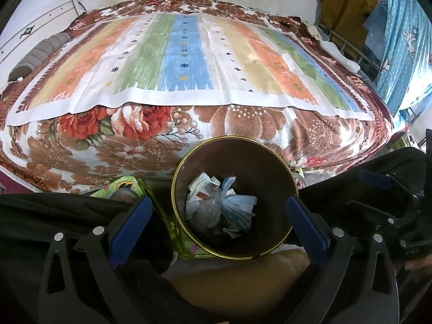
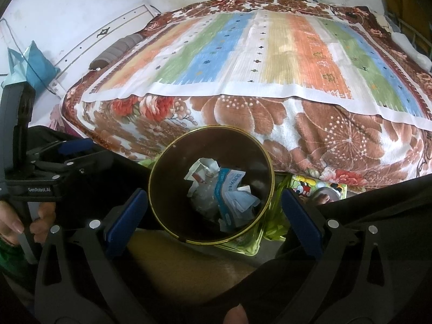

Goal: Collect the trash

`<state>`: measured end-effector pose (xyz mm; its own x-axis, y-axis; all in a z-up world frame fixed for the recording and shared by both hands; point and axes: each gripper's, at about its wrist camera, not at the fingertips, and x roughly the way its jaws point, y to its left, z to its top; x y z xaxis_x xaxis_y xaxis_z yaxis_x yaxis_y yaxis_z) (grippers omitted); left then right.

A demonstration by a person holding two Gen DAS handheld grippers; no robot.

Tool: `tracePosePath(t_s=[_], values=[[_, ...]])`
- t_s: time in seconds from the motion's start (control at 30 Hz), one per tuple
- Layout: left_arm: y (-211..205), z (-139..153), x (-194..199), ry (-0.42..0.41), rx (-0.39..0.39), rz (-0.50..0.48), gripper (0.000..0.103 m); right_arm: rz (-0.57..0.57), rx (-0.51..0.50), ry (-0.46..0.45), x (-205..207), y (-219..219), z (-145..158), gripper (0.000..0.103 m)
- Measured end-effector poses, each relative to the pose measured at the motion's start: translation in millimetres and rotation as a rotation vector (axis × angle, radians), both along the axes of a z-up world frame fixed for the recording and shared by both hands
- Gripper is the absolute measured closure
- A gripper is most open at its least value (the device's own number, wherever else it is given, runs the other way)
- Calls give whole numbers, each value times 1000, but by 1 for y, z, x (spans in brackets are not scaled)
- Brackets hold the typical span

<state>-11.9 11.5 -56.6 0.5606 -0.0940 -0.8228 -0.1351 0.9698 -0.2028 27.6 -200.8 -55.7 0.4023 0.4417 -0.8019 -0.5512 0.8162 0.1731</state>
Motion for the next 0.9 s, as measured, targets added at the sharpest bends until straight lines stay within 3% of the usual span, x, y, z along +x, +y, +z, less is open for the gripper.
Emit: tracePosePath(t_s=[0.9], values=[[5,-5,-1,18,18,6,6,0,-3,1,0,1,0,9]])
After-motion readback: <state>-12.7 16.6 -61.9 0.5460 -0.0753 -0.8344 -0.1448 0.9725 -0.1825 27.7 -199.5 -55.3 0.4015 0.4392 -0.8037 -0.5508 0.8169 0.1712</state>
